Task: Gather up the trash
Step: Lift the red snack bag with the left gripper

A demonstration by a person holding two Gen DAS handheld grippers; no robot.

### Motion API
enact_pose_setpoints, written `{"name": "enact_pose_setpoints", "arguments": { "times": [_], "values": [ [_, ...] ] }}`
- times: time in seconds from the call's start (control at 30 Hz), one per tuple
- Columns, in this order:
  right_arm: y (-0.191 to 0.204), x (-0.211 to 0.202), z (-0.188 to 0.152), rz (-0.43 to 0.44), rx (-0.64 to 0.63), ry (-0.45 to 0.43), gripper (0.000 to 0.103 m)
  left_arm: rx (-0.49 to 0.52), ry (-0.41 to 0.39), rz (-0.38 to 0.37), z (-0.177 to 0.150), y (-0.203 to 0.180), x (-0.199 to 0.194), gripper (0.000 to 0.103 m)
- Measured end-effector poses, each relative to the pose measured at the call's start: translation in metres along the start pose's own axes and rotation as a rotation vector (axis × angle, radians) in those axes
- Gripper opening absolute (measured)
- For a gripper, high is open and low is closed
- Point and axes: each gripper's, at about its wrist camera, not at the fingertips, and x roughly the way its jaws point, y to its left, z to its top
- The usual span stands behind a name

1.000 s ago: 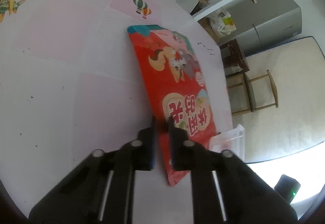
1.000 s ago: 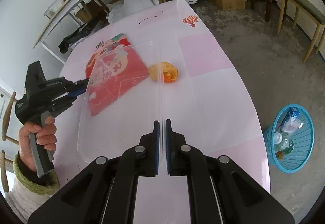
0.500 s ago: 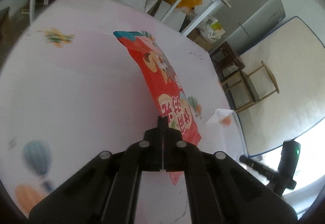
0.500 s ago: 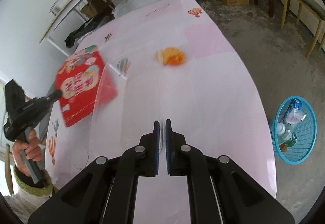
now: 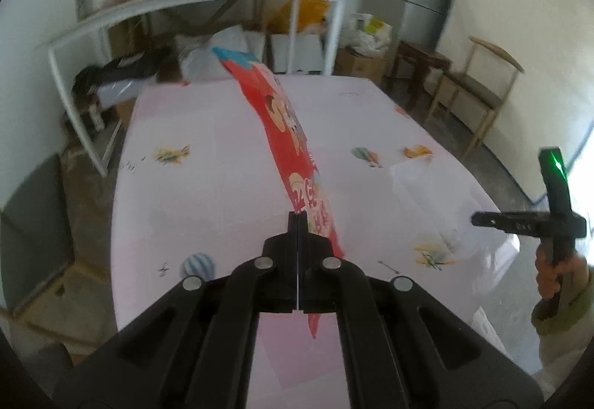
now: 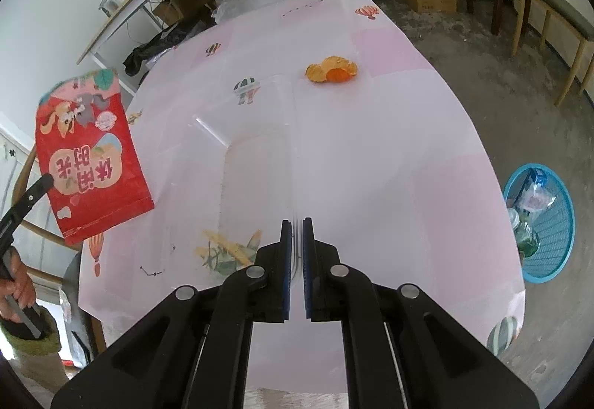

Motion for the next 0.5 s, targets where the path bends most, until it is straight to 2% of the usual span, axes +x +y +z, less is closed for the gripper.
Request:
{"name": "enact_pose_setpoints", "arguments": {
  "times": [0.1,0.23,0.37,0.43,0.5],
  "values": [
    [0.001,-0.002,-0.004,0.006,0.006,-0.008,0.006,-0.012,0.006,-0.069,-0.002,-0.009,0.000,0.000],
    [0.002,-0.006,-0.008,0.011,0.009,-0.018,0.006,-0.079,0.051,-0.210,-0.004,-0.022,0.012,0.000],
    [0.001,-0.007,-0.011,0.006,0.005,-0.021,0.006,-0.176,0.102,-0.332,-0.016,-0.024,0.035,0.000],
    [0.001,-0.007,-0.013,-0.021,-0.002,-0.026,0.006,-0.224,0.097,-0.353,-0.020,-0.021,0.041,0.000],
    [0.000,-0.006,-0.013,-0.017,-0.003,-0.023,0.006,-0.285,0.096,-0.408,-0.023,-0.016,0.047,0.000]
  ]
}}
